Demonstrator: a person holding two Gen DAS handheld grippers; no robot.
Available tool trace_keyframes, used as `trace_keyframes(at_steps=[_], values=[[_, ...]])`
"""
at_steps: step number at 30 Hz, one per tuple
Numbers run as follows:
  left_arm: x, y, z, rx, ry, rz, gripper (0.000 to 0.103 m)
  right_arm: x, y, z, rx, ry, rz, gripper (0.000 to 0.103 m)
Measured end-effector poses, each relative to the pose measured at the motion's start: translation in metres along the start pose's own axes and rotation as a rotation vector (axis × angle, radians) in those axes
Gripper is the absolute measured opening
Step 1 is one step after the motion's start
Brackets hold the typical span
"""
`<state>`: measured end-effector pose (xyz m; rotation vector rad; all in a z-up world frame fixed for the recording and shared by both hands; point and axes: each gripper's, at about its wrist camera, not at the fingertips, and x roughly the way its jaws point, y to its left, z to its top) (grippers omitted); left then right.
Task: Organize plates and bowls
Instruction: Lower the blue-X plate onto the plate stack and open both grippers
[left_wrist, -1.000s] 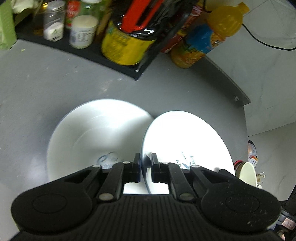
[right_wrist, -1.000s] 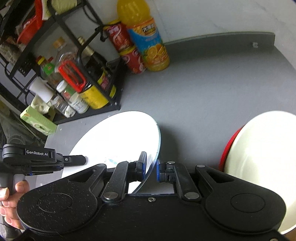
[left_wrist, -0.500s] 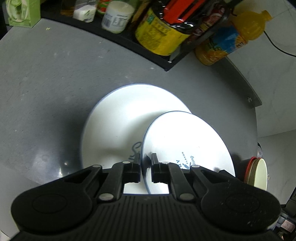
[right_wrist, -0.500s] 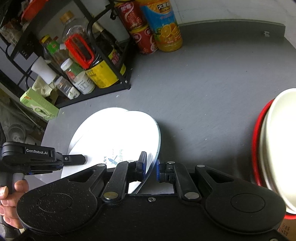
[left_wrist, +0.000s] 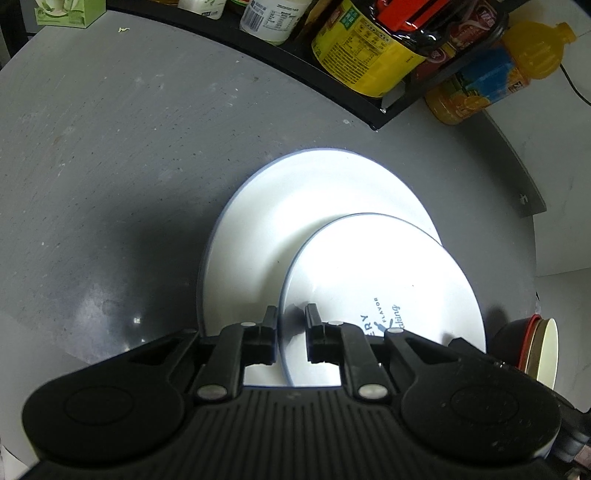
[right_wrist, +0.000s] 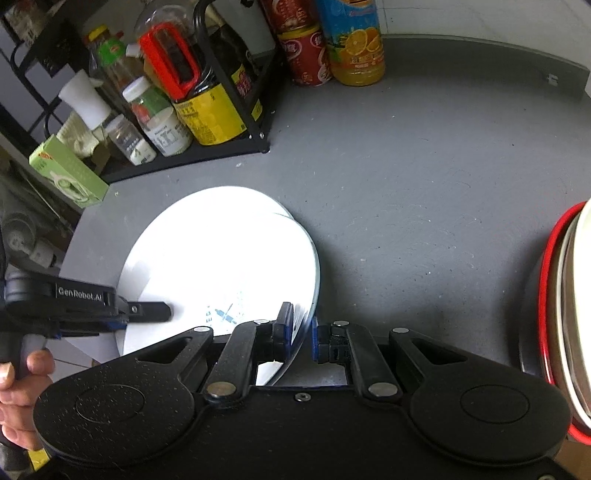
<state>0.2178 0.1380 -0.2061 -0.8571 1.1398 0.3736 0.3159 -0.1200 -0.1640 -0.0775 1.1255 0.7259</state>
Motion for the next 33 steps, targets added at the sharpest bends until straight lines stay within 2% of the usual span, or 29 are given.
trace_keyframes(at_steps=[11, 14, 16, 18, 22, 27, 33], values=[[-0.002, -0.005, 0.008, 0.032, 0.051, 0.066, 0.016, 0.001, 0.002, 0.004, 0.012, -0.002, 0.003, 0.008], [-0.013, -0.007, 0.010, 0.048, 0.031, 0.082, 0.030, 0.003, 0.001, 0.003, 0.020, 0.001, 0.004, 0.008], [-0.020, -0.008, 0.012, 0.052, 0.013, 0.086, 0.044, 0.004, 0.002, 0.003, 0.025, 0.005, 0.001, 0.009], [-0.027, -0.007, 0.014, 0.052, -0.001, 0.080, 0.048, 0.005, 0.002, 0.003, 0.028, 0.005, -0.004, 0.009], [-0.037, -0.006, 0.016, 0.053, -0.024, 0.088, 0.049, 0.008, 0.003, 0.003, 0.030, 0.008, -0.008, 0.010], [-0.044, -0.009, 0.016, 0.080, -0.067, 0.146, 0.055, 0.012, 0.004, 0.003, 0.036, 0.013, -0.015, 0.011], [-0.024, 0.000, 0.014, 0.080, -0.023, 0.162, 0.057, 0.016, 0.005, 0.003, 0.032, 0.017, -0.018, 0.014]])
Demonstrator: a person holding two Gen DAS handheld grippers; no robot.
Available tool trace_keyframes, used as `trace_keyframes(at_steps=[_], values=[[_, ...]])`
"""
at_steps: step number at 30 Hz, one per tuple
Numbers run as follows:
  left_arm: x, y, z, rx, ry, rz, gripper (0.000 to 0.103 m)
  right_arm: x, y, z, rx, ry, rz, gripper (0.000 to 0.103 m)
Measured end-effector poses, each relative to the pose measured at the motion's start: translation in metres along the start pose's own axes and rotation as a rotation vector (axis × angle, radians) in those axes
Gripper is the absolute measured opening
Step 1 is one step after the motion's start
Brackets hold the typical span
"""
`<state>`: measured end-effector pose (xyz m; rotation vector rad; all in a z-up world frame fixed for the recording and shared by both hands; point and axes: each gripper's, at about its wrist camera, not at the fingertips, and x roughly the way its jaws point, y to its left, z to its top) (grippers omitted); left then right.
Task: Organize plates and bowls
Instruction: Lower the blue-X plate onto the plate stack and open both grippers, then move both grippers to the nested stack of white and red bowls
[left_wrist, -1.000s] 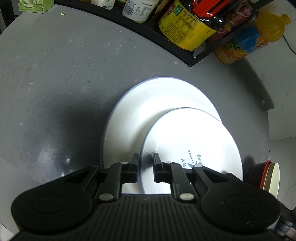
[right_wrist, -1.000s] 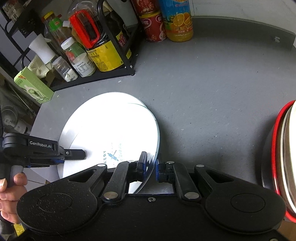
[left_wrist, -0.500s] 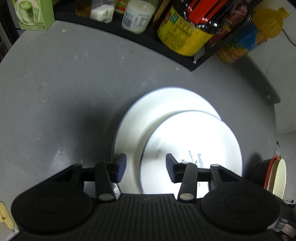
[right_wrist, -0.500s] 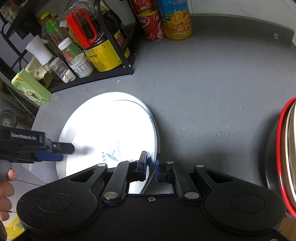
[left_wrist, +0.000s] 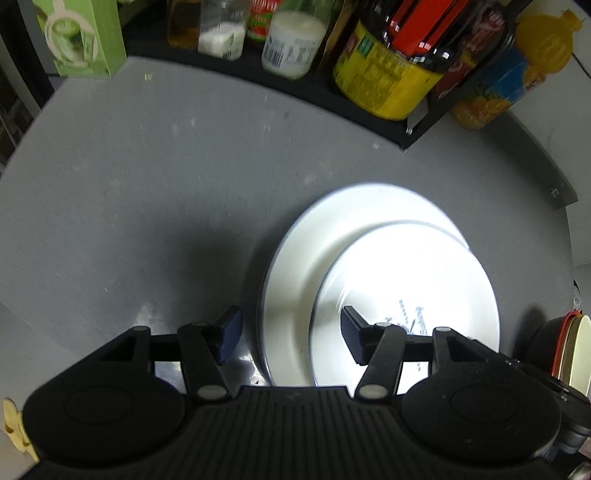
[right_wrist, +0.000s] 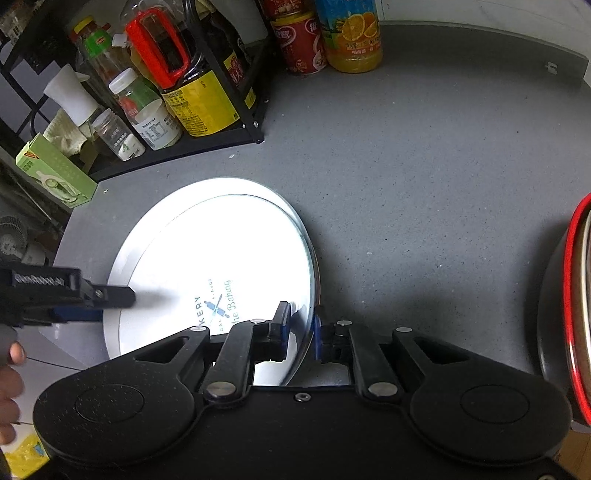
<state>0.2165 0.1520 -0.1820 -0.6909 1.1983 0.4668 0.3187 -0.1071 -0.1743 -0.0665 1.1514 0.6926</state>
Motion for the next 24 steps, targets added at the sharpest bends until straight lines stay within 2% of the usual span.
trace_keyframes(at_steps=[2, 7, 13, 21, 24], values=[[0.006, -0.002, -0.003, 0.015, 0.001, 0.005, 0.056, 0.001, 0.002, 0.001, -0.005, -0.001, -0.009, 0.016], [0.018, -0.001, -0.005, -0.003, 0.008, 0.006, 0.042, 0.006, 0.003, 0.001, 0.000, 0.008, -0.013, 0.019], [0.018, 0.012, 0.001, -0.062, 0.011, -0.038, 0.035, 0.012, 0.004, 0.000, 0.017, 0.013, -0.013, 0.025], [0.018, 0.015, 0.002, -0.059, 0.012, -0.051, 0.036, 0.012, 0.008, 0.000, 0.017, 0.019, -0.031, 0.027], [0.016, 0.011, 0.003, -0.057, 0.025, -0.011, 0.040, 0.003, 0.010, 0.001, 0.019, 0.002, -0.015, 0.036]])
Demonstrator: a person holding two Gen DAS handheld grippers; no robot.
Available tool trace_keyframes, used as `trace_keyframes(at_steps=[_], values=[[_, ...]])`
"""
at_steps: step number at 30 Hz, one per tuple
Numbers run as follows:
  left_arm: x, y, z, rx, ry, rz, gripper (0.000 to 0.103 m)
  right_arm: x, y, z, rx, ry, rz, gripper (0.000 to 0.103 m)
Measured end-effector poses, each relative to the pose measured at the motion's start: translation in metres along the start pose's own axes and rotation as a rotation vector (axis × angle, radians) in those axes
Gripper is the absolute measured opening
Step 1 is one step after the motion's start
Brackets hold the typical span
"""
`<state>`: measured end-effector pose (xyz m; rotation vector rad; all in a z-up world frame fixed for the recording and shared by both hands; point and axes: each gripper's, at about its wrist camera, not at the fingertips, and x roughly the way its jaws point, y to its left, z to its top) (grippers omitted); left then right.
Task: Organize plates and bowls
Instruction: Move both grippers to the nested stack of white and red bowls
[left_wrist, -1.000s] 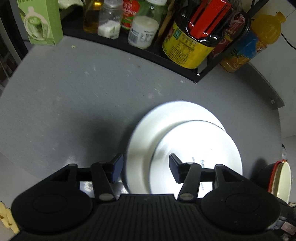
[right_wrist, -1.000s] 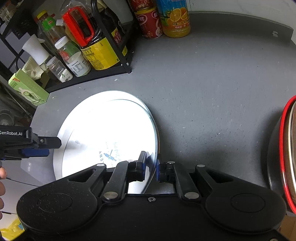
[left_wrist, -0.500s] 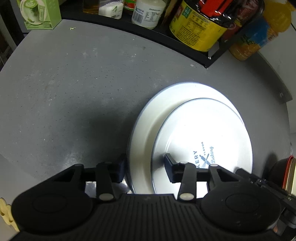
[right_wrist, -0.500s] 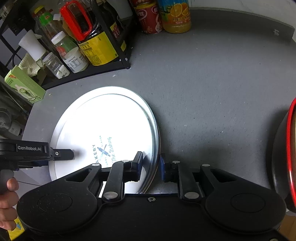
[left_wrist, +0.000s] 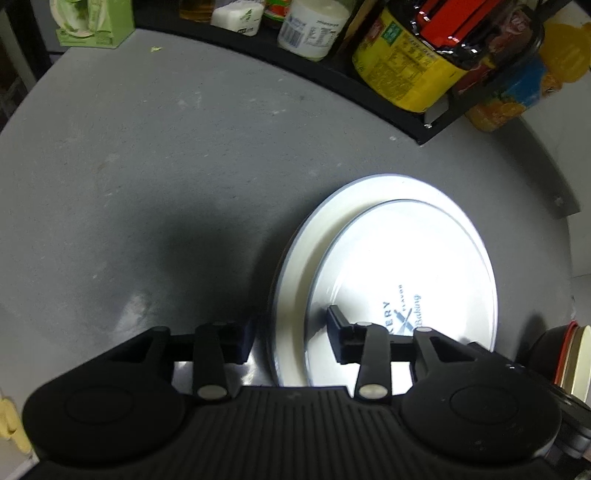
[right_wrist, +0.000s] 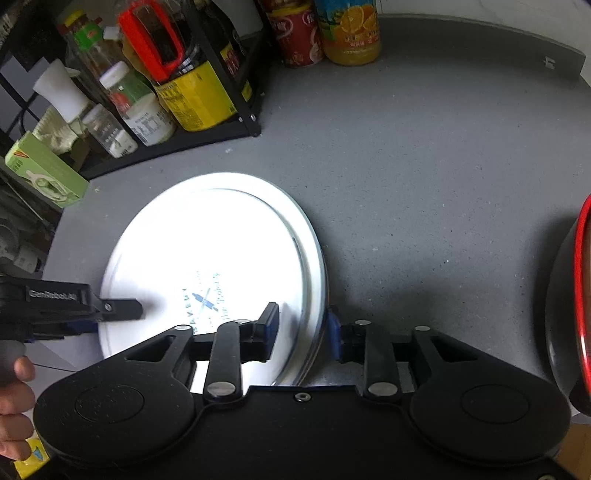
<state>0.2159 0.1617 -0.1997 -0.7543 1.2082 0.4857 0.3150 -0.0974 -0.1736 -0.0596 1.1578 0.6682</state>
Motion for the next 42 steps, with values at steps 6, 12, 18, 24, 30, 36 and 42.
trace_keyframes(at_steps=[6, 12, 18, 24, 30, 36, 42], values=[[-0.018, -0.015, -0.004, 0.046, -0.017, 0.010, 0.054, -0.027, 0.000, 0.003, -0.003, -0.055, 0.009, 0.060], [-0.036, -0.038, -0.012, 0.115, -0.047, 0.039, 0.077, -0.054, -0.005, 0.002, -0.005, -0.103, 0.018, 0.079], [-0.051, -0.062, -0.019, 0.175, -0.070, -0.009, 0.079, -0.081, -0.018, 0.000, 0.001, -0.152, 0.011, 0.090], [-0.065, -0.091, -0.028, 0.219, -0.100, -0.053, 0.079, -0.108, -0.033, -0.001, 0.021, -0.216, -0.043, 0.090], [-0.070, -0.126, -0.035, 0.262, -0.127, -0.094, 0.079, -0.127, -0.058, -0.002, 0.080, -0.252, -0.062, 0.090], [-0.070, -0.167, -0.045, 0.335, -0.116, -0.128, 0.079, -0.144, -0.090, -0.008, 0.141, -0.276, -0.074, 0.090], [-0.061, -0.214, -0.060, 0.414, -0.089, -0.176, 0.079, -0.160, -0.123, -0.017, 0.202, -0.304, -0.105, 0.095]])
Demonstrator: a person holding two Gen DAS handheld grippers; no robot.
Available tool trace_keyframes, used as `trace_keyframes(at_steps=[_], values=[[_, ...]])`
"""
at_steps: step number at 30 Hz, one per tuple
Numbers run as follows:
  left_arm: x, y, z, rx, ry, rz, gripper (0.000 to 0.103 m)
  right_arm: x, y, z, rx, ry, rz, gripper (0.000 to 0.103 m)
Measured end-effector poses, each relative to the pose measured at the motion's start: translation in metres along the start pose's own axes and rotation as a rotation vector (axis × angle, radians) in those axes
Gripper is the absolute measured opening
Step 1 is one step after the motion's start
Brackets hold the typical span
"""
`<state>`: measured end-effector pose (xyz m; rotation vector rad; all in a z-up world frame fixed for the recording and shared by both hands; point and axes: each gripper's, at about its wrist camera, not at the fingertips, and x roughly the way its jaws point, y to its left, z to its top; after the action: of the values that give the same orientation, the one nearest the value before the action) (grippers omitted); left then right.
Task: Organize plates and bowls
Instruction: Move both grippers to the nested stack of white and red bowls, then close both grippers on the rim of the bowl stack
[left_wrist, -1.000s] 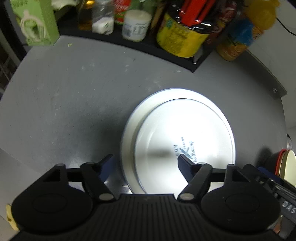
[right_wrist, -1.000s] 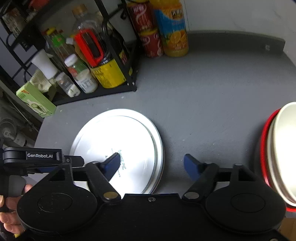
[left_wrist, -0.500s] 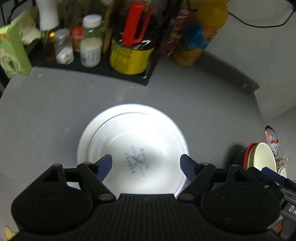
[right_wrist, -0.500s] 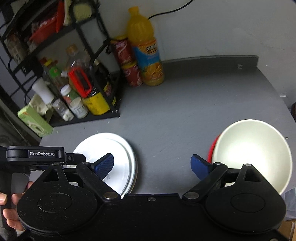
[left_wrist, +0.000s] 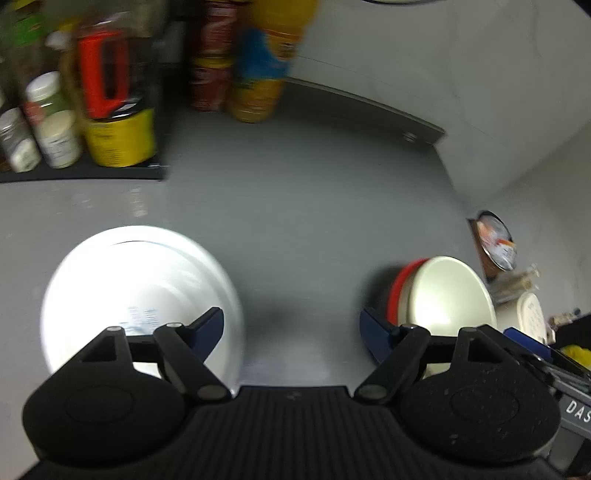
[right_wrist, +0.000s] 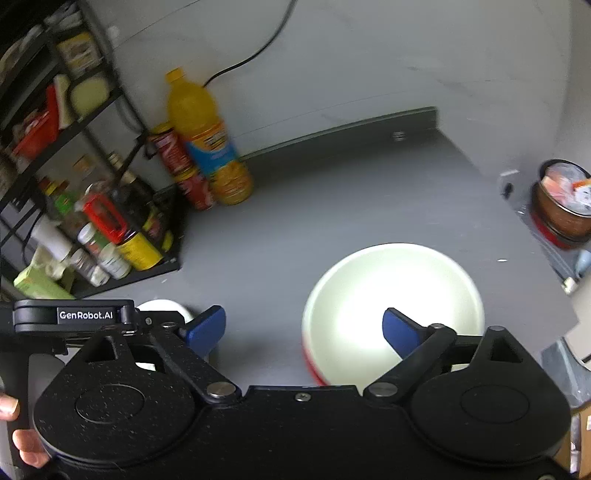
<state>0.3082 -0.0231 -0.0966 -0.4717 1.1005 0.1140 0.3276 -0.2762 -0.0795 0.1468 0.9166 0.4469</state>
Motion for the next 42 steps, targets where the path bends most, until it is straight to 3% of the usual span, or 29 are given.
trace_keyframes(at_steps=[16, 30, 37, 42], values=[[0.049, -0.095, 0.006, 0.099, 0.068, -0.073, 0.079, -0.001, -0.093, -0.002, 0.132, -0.006, -0.063, 0.096], [0.106, -0.105, 0.007, 0.036, 0.155, -0.004, 0.079, 0.040, -0.138, -0.009, 0.222, 0.102, -0.042, 0.094], [0.125, -0.097, 0.004, -0.029, 0.192, -0.006, 0.077, 0.070, -0.145, -0.011, 0.238, 0.204, 0.027, 0.082], [0.135, -0.094, -0.002, -0.061, 0.212, 0.000, 0.063, 0.085, -0.150, -0.013, 0.263, 0.262, 0.054, 0.068]])
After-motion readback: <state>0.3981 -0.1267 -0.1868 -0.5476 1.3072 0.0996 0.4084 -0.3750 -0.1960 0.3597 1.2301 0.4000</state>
